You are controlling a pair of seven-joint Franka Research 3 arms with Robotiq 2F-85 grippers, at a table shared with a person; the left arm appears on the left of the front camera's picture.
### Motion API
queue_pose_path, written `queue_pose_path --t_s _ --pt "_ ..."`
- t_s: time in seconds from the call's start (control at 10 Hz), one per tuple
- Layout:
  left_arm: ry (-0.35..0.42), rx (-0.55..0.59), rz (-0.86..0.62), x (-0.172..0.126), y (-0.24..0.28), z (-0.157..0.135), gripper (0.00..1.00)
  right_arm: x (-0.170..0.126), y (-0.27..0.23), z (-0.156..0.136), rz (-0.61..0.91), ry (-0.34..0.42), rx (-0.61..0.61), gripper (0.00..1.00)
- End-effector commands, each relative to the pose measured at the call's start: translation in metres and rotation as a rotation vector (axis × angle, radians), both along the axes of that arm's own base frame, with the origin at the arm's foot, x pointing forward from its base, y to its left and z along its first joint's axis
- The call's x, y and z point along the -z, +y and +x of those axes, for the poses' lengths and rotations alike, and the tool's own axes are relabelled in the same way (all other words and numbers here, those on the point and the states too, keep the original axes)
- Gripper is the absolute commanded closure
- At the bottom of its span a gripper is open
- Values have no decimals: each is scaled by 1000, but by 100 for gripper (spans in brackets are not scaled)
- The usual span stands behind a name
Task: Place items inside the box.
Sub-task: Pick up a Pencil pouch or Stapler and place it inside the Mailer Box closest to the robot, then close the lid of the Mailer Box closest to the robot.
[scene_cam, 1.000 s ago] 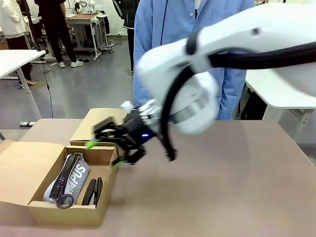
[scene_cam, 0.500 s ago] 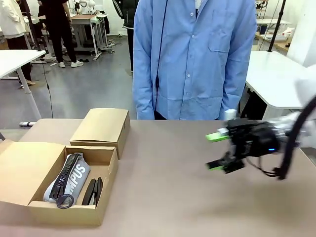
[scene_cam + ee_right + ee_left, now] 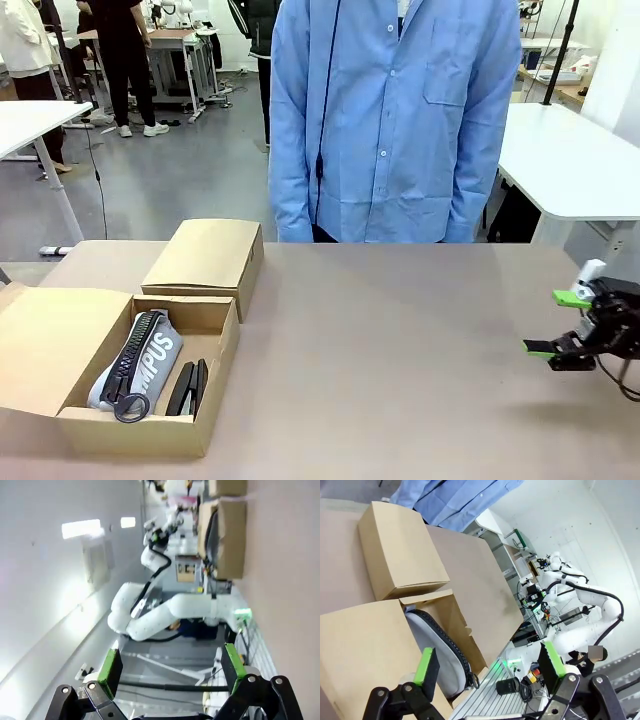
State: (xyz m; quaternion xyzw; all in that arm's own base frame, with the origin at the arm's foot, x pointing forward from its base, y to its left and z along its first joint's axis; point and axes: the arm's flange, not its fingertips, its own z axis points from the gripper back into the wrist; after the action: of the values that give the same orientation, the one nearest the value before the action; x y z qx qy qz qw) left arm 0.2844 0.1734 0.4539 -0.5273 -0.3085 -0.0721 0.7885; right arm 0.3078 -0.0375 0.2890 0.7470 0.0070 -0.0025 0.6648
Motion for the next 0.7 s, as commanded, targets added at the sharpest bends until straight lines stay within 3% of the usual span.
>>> queue_pose_path --t_s 0.0,0.6 --pt "-29 0 -15 0 -1 0 0 -12 20 3 8 1 -62 0" --pt "-29 0 -15 0 -1 0 0 -12 20 3 8 1 -62 0"
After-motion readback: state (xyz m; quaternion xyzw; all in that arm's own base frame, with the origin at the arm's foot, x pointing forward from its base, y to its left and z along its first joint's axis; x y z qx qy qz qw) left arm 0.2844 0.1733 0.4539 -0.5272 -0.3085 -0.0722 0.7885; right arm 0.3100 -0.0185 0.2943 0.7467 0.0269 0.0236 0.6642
